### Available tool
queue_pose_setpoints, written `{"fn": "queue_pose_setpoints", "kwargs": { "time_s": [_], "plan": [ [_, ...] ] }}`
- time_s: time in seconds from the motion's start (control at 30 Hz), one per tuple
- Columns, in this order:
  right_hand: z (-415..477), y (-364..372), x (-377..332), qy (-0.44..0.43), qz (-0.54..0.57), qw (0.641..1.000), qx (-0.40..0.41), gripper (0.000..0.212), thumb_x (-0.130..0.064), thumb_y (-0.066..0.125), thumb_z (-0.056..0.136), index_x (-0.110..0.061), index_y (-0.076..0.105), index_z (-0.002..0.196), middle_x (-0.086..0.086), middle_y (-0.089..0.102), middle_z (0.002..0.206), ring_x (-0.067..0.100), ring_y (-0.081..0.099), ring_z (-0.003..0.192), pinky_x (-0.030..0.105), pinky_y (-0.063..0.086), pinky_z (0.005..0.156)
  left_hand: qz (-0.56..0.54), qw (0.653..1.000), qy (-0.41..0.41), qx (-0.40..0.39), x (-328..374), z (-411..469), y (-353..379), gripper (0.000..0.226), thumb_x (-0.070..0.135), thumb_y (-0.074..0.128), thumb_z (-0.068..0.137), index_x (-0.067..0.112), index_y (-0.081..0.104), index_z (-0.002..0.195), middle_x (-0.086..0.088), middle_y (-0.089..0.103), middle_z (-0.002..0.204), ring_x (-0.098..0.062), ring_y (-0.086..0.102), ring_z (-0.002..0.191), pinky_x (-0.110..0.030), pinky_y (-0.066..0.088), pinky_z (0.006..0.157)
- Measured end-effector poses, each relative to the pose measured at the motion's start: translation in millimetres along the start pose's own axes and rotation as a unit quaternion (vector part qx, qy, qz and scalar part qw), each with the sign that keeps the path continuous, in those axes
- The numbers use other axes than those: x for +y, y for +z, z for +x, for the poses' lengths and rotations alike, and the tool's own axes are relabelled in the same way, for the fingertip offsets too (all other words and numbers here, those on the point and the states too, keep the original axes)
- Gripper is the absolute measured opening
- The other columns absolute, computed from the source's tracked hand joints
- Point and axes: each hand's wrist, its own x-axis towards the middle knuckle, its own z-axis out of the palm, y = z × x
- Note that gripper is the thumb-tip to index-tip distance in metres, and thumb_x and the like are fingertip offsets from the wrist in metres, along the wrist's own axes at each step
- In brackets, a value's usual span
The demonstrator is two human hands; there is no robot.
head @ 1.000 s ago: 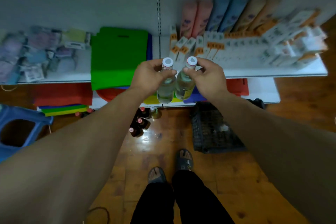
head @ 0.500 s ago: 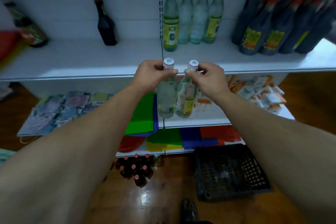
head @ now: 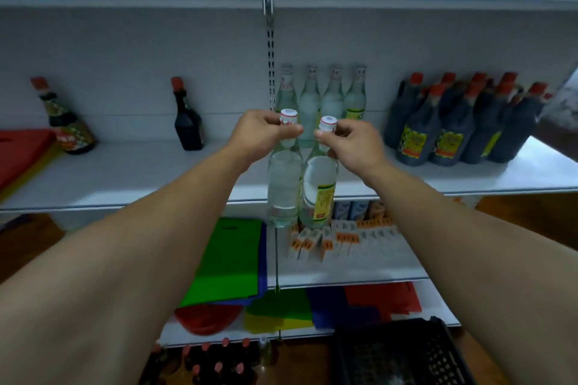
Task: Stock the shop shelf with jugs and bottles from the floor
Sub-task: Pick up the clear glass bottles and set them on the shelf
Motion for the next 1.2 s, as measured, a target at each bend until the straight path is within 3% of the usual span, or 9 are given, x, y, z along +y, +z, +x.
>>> {"fn": "queue_pose_setpoints", "kwargs": {
  "time_s": [0.13, 0.23, 0.4, 0.5, 0.63, 0.83, 0.93, 1.1, 1.2],
  "plan": [
    [43.3, -14.8, 8.7, -0.003, 0.021, 1.000, -0.005, 0.016, -0.033, 0.074, 0.082, -0.018, 0.074, 0.088, 0.000, 0.071, 0.080, 0.019, 0.069, 0.079, 0.048, 0.057, 0.081, -0.001, 1.000, 0.008, 0.010, 8.5, 41.9, 13.4, 0.024, 0.026, 0.084, 0.070, 0.016, 0.078, 0.091, -0.001, 0.076, 0.092, -0.018, 0.072, 0.093, -0.041, 0.054, 0.094],
    [73.1, -22.4, 22.9, -0.003, 0.019, 1.000, -0.004, 0.022, -0.034, 0.075, 0.080, -0.015, 0.075, 0.088, 0.003, 0.074, 0.084, 0.020, 0.070, 0.081, 0.048, 0.057, 0.081, 0.004, 1.000, 0.008, 0.024, 9.0, 67.1, 27.7, 0.030, 0.032, 0.085, 0.065, 0.015, 0.078, 0.090, -0.001, 0.077, 0.091, -0.018, 0.072, 0.092, -0.043, 0.054, 0.095],
    [108.7, -27.0, 47.6, -0.007, 0.011, 1.000, -0.011, 0.049, -0.050, 0.072, 0.067, -0.005, 0.071, 0.087, 0.010, 0.073, 0.079, 0.027, 0.069, 0.078, 0.050, 0.056, 0.074, -0.002, 0.998, 0.011, 0.065, 4.2, 94.8, 52.3, 0.024, 0.029, 0.085, 0.065, 0.017, 0.078, 0.085, -0.001, 0.077, 0.088, -0.019, 0.073, 0.087, -0.044, 0.057, 0.089],
    [122.5, -27.2, 59.0, 0.014, 0.027, 1.000, 0.000, 0.037, -0.040, 0.076, 0.071, -0.006, 0.072, 0.086, 0.010, 0.073, 0.081, 0.026, 0.069, 0.081, 0.050, 0.056, 0.076, 0.004, 0.997, 0.006, 0.081, 1.7, 106.7, 62.6, 0.021, 0.029, 0.084, 0.064, 0.020, 0.078, 0.082, 0.000, 0.077, 0.086, -0.019, 0.073, 0.085, -0.045, 0.058, 0.086],
    [136.1, -28.5, 66.1, 0.021, 0.025, 0.999, -0.001, 0.023, -0.035, 0.076, 0.077, -0.013, 0.073, 0.078, 0.007, 0.073, 0.082, 0.023, 0.069, 0.081, 0.048, 0.057, 0.079, -0.003, 0.996, -0.012, 0.085, -3.0, 120.7, 68.8, 0.034, 0.038, 0.083, 0.056, 0.020, 0.079, 0.084, 0.001, 0.077, 0.088, -0.019, 0.073, 0.086, -0.043, 0.057, 0.087],
    [145.2, -27.6, 69.5, 0.004, -0.023, 1.000, -0.006, 0.038, -0.044, 0.069, 0.080, -0.006, 0.069, 0.082, 0.010, 0.071, 0.080, 0.025, 0.068, 0.076, 0.045, 0.056, 0.074, 0.009, 0.996, -0.016, 0.085, -8.7, 135.3, 70.5, 0.021, 0.032, 0.084, 0.067, 0.021, 0.078, 0.084, 0.000, 0.076, 0.090, -0.018, 0.072, 0.086, -0.042, 0.057, 0.088],
    [145.8, -27.9, 71.4, 0.006, -0.033, 0.999, 0.000, 0.028, -0.043, 0.066, 0.084, -0.015, 0.069, 0.078, 0.003, 0.070, 0.080, 0.021, 0.068, 0.078, 0.035, 0.055, 0.072, 0.018, 0.996, -0.021, 0.086, -10.6, 141.7, 71.9, 0.018, 0.035, 0.083, 0.069, 0.026, 0.077, 0.084, 0.003, 0.076, 0.092, -0.015, 0.071, 0.088, -0.040, 0.056, 0.090],
    [143.3, -23.8, 68.3, 0.017, -0.034, 0.999, 0.007, 0.026, -0.041, 0.065, 0.087, -0.018, 0.071, 0.096, 0.002, 0.071, 0.097, 0.016, 0.064, 0.088, 0.032, 0.051, 0.078, 0.070, 0.994, -0.015, 0.079, -11.3, 144.2, 73.3, 0.028, 0.040, 0.077, 0.075, 0.021, 0.075, 0.095, 0.001, 0.075, 0.098, -0.016, 0.069, 0.093, -0.041, 0.054, 0.091],
    [136.7, -24.5, 74.3, 0.030, -0.042, 0.998, -0.019, 0.029, -0.046, 0.065, 0.085, -0.027, 0.067, 0.106, -0.004, 0.069, 0.108, 0.018, 0.063, 0.100, 0.036, 0.051, 0.088, 0.095, 0.994, -0.001, 0.057, -15.8, 137.4, 72.5, 0.036, 0.033, 0.076, 0.079, 0.022, 0.068, 0.112, 0.002, 0.071, 0.112, -0.011, 0.064, 0.099, -0.030, 0.050, 0.091]
  ]
}}
